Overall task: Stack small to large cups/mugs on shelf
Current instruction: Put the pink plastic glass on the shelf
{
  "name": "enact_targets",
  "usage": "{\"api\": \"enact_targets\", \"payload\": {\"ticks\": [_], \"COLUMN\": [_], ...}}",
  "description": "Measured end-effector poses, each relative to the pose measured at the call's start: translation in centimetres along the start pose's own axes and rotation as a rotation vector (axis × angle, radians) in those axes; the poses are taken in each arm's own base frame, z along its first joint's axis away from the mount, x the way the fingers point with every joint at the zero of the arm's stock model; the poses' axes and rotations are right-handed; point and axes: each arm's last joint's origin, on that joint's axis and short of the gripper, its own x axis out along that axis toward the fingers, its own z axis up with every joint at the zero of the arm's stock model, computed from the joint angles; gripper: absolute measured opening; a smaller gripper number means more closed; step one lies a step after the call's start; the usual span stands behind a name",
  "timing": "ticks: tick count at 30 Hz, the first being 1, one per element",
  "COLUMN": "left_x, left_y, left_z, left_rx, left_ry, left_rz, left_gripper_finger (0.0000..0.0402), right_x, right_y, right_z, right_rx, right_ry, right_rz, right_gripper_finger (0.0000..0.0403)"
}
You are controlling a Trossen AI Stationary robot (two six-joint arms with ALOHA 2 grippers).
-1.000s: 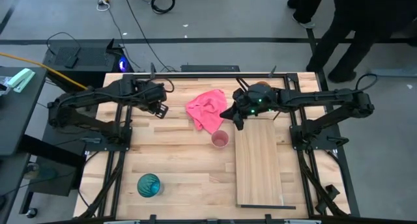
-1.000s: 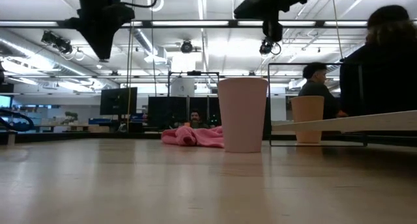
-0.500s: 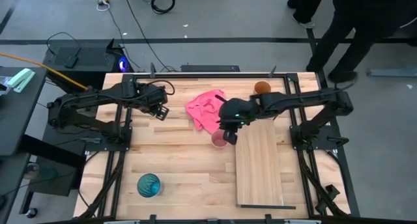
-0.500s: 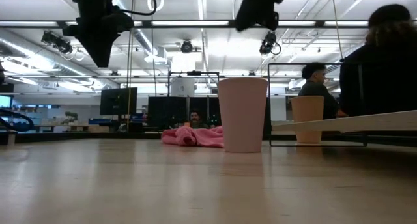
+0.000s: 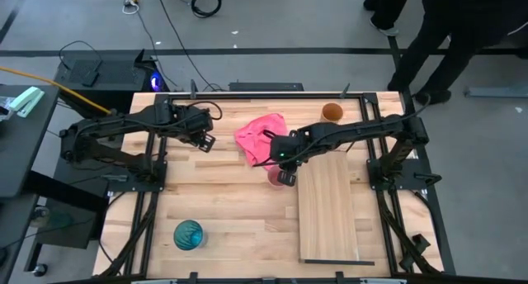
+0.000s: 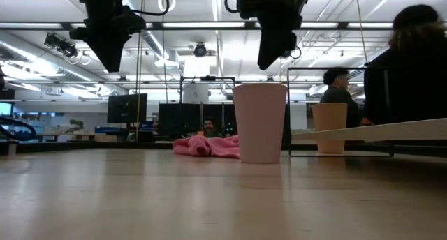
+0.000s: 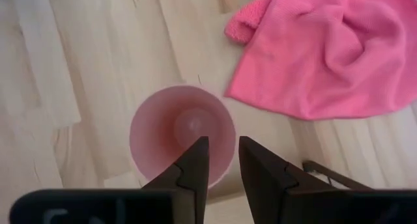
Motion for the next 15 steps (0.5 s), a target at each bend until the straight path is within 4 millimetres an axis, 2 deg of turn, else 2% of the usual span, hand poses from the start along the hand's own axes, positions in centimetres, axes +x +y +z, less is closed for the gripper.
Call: {"api": "enact_targets", "payload": {"ticks": [6, 15], "left_x": [0.0, 0.0], "left_y": [-0.2, -0.3], "left_z": [0.3, 0.3], "left_rx": [0.02, 0.029], "left_ry": [-0.026, -0.031], "left_rz": [-0.024, -0.03], "left_gripper_finger": [0.0087, 0.008], "right_x": [2.2, 4.1], "right_y": [0.0, 0.1], "right_z": [0.3, 0.4], "right_rx": [-0.006, -0.03], "right_ry": [0.043, 0.076], "right_rz": [-0.019, -0.034], "right_gripper_finger": [0.0092, 0.0092]}}
